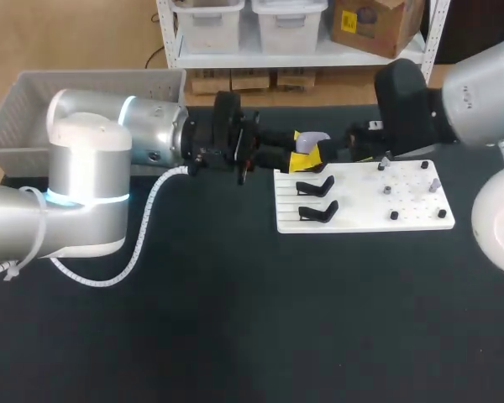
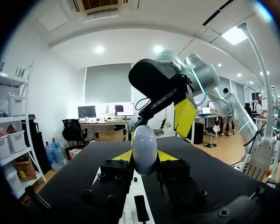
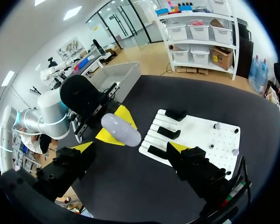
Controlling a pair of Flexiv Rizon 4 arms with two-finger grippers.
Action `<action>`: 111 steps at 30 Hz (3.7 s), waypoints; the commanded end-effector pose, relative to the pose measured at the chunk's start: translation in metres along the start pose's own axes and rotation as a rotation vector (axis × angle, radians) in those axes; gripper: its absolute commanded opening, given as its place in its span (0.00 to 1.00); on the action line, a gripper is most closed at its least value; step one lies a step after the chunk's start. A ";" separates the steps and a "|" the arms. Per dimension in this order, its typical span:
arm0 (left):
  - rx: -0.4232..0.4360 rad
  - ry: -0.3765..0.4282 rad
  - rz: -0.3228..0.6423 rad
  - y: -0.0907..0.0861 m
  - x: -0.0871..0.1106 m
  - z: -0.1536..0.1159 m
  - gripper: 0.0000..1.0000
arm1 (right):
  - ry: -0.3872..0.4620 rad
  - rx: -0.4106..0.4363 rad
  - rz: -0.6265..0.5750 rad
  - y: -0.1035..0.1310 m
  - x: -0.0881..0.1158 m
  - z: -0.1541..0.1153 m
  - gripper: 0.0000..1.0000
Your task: Pick up each earbud case from the left stands, insert the matching earbuds, close the lid, and place the case in the box.
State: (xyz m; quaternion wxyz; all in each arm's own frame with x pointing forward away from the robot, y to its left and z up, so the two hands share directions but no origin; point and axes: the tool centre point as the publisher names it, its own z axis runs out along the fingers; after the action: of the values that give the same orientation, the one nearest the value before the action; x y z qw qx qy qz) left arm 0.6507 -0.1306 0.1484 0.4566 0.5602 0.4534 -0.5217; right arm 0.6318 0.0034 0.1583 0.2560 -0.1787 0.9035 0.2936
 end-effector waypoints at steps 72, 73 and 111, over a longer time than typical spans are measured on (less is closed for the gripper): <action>-0.004 -0.001 0.002 -0.001 0.001 0.000 0.00 | 0.420 0.525 -0.048 -0.188 0.057 -0.037 1.00; -0.004 -0.001 0.002 -0.001 0.001 0.000 0.00 | 0.420 0.525 -0.048 -0.188 0.057 -0.037 1.00; -0.004 -0.001 0.002 -0.001 0.001 0.000 0.00 | 0.487 0.671 -0.124 -0.232 0.065 -0.015 0.88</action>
State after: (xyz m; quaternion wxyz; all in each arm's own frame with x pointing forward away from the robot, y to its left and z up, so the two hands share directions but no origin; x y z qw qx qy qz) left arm 0.6507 -0.1309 0.1484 0.4567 0.5601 0.4536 -0.5216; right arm 0.6817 -0.1927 0.0309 0.0988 -0.2035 0.9705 -0.0832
